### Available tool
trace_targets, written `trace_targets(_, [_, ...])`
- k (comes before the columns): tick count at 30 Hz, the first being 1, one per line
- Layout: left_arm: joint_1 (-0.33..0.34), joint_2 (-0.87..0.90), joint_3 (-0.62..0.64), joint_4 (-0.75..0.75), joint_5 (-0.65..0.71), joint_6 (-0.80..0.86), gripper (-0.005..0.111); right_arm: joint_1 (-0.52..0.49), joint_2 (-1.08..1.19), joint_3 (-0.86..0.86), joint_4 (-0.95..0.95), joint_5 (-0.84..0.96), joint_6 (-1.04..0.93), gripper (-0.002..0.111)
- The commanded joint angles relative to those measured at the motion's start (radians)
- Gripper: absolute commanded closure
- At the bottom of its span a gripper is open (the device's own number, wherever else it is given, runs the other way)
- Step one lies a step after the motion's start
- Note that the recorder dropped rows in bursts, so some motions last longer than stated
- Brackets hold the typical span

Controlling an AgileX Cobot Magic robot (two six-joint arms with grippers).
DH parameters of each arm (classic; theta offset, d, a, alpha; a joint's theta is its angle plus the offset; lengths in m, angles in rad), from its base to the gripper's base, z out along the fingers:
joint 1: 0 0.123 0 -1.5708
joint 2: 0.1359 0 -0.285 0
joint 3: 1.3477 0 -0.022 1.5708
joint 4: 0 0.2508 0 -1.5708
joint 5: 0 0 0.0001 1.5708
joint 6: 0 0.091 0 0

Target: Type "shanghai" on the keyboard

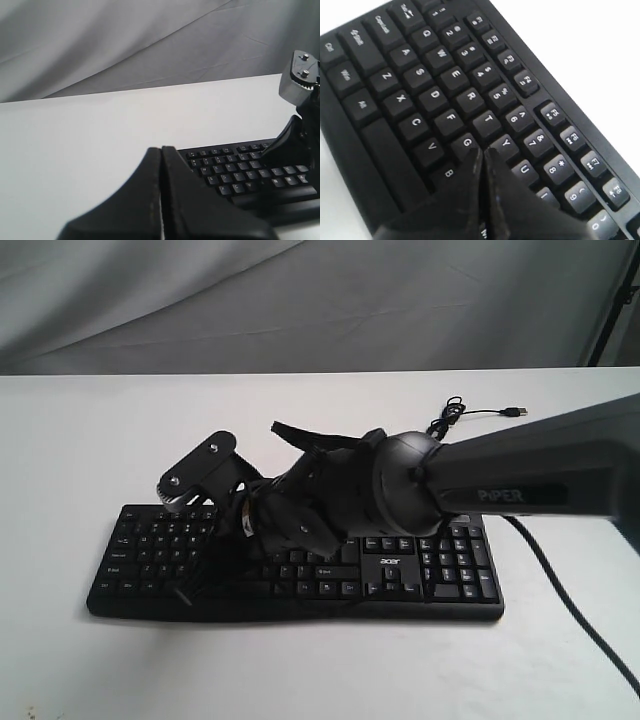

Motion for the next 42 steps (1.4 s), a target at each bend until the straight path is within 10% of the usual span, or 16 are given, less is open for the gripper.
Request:
trace_targets(1, [-0.004, -0.003, 0.004, 0.001, -0.005, -0.003, 0.107, -0.014, 0.008, 0.006, 0.007, -0.013, -0.009, 0.108])
trace_targets(42, [-0.004, -0.003, 0.004, 0.001, -0.005, -0.003, 0.107, 0.067, 0.081, -0.208, 0.025, 0.059, -0.040, 0.108])
